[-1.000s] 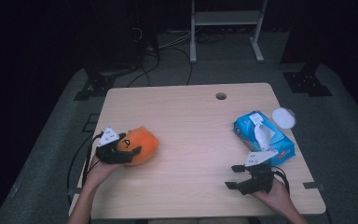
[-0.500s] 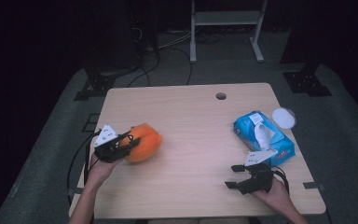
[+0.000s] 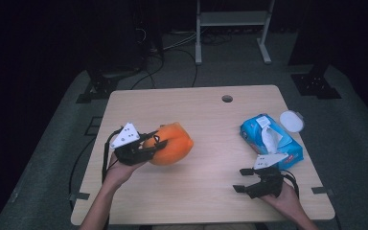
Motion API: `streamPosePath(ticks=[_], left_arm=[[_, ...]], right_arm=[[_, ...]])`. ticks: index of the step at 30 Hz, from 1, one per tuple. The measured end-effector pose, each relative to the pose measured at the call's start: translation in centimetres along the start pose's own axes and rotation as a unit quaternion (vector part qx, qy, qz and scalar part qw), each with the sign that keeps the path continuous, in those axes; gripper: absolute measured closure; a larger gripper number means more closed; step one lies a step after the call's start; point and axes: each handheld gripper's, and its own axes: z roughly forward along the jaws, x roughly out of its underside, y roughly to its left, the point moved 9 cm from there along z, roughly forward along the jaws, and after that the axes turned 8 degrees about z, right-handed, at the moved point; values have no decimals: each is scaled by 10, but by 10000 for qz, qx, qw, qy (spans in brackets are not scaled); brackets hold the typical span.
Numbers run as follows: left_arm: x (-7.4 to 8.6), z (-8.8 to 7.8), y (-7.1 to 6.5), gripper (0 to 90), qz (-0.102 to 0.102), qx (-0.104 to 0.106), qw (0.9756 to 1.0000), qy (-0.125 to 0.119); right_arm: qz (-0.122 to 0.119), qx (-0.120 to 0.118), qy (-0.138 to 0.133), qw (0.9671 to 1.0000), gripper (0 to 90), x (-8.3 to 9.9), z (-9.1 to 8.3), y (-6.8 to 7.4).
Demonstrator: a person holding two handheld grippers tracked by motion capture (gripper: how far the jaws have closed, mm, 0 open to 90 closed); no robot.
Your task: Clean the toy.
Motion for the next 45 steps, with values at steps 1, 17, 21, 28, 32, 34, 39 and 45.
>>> streamPosePath(ticks=[1, 17, 21, 28, 32, 34, 39, 45], left_arm=[[-3, 3, -3, 571, 1, 46, 10000, -21], [1, 58, -63, 570, 223, 919, 9955, 97], [9, 68, -74, 569, 201, 1077, 9939, 143], [23, 83, -91, 562, 261, 1303, 9908, 266], [32, 88, -98, 555, 356, 1397, 9887, 418], [33, 89, -100, 550, 332, 1418, 9886, 389], [37, 87, -102, 506, 332, 1477, 9875, 433], [39, 83, -108, 434, 408, 1501, 9867, 479]], right_arm=[[4, 1, 0, 10000, 271, 0, 0, 0], [80, 193, -213, 9996, 274, -1, -22, -13], [98, 261, -289, 9992, 275, 0, -28, -16], [114, 439, -446, 9980, 277, -1, -41, -21], [138, 538, -562, 9969, 277, -4, -49, -24], [107, 588, -626, 9962, 277, -7, -53, -25], [48, 750, -861, 9934, 277, -20, -66, -27], [-157, 1109, -1016, 9885, 277, -36, -80, -34]])
